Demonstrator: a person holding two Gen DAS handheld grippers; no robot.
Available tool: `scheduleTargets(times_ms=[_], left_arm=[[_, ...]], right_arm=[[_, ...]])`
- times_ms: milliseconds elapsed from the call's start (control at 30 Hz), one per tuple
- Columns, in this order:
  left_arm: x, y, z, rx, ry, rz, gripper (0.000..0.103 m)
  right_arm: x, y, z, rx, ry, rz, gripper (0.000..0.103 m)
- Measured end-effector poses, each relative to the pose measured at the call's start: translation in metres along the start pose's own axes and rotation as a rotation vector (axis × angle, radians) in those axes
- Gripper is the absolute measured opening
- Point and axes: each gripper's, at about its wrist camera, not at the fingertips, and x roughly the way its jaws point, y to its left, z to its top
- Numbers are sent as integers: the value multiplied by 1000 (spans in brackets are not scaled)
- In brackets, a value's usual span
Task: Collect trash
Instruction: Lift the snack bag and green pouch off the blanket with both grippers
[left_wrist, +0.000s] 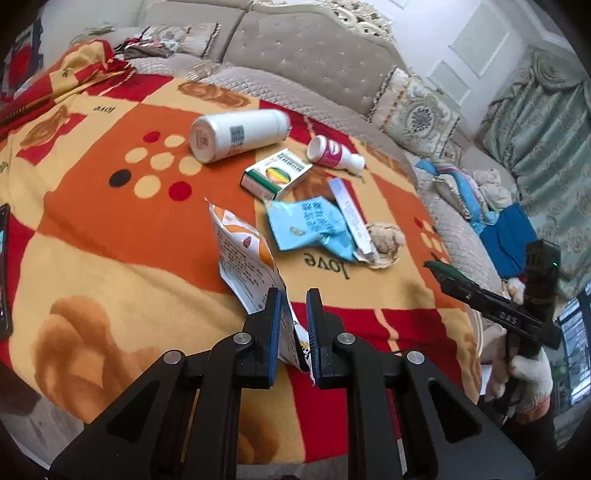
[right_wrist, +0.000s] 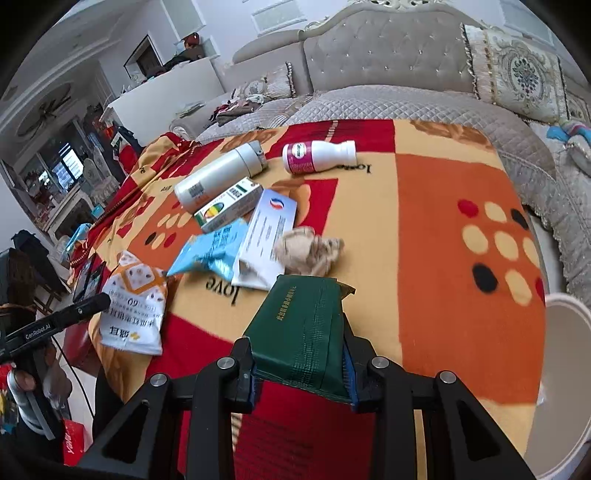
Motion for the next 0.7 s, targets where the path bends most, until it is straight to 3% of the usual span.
scheduleTargets(times_ms=[100,167,233,300,467,700], left_arm=[[5,5,-3,-27,9,21,13],[5,8,-6,-34,2,43,19],[5,10,-7,-31,-10,66,50],[6,14,-8,-42,-21,67,61],[18,25,-6,-52,-30,150,61],[52,30,-1,-80,36,101,60]], right_arm=[[-1,-4,-8,19,9,-2,32],[-3,-6,-12,25,11,3,32],[-5,-5,-15,28,14,10,32],[-5,-5,-17,29,17,12,32],[-2,0,-19,29,27,27,32],[2,8,-18,17,32,35,32]])
